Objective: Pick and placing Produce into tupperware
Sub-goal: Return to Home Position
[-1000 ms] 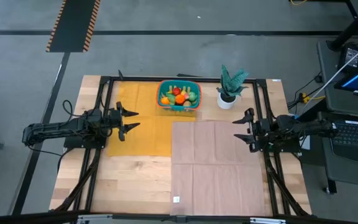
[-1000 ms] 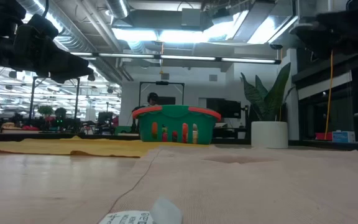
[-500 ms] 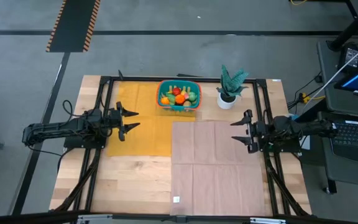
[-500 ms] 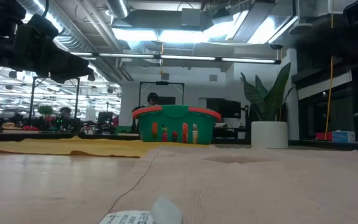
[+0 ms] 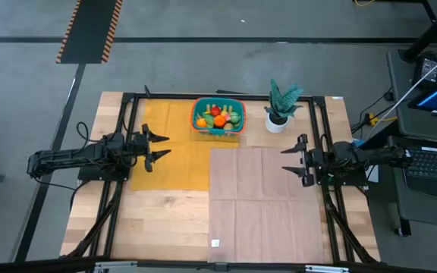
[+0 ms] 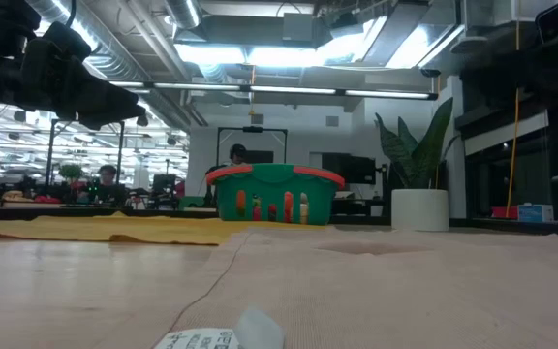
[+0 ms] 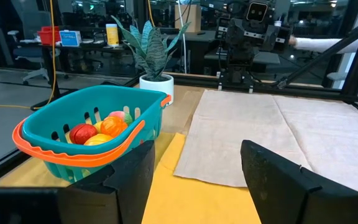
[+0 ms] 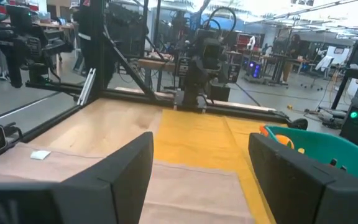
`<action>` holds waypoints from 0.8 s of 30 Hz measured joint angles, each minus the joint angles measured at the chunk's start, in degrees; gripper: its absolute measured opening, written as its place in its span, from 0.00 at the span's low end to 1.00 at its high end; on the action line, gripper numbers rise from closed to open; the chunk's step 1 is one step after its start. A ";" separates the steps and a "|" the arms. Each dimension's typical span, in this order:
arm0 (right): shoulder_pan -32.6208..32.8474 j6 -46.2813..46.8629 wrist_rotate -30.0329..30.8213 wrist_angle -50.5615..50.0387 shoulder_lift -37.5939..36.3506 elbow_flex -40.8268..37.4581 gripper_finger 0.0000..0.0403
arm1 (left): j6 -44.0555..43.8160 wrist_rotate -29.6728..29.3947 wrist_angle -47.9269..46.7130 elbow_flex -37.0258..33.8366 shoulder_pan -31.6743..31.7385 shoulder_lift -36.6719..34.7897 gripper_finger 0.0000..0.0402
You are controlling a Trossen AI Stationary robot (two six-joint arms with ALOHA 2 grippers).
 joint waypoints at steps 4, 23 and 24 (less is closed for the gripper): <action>0.00 0.04 0.01 1.74 0.00 0.00 0.66 | 0.00 0.00 0.00 0.00 0.00 0.00 0.57; 0.00 -0.02 0.01 3.21 0.00 0.00 0.66 | 0.02 0.00 0.00 0.00 0.00 -0.01 0.58; 0.01 -0.02 0.01 3.19 0.00 0.00 0.66 | 0.00 0.01 0.00 0.00 0.00 -0.01 0.58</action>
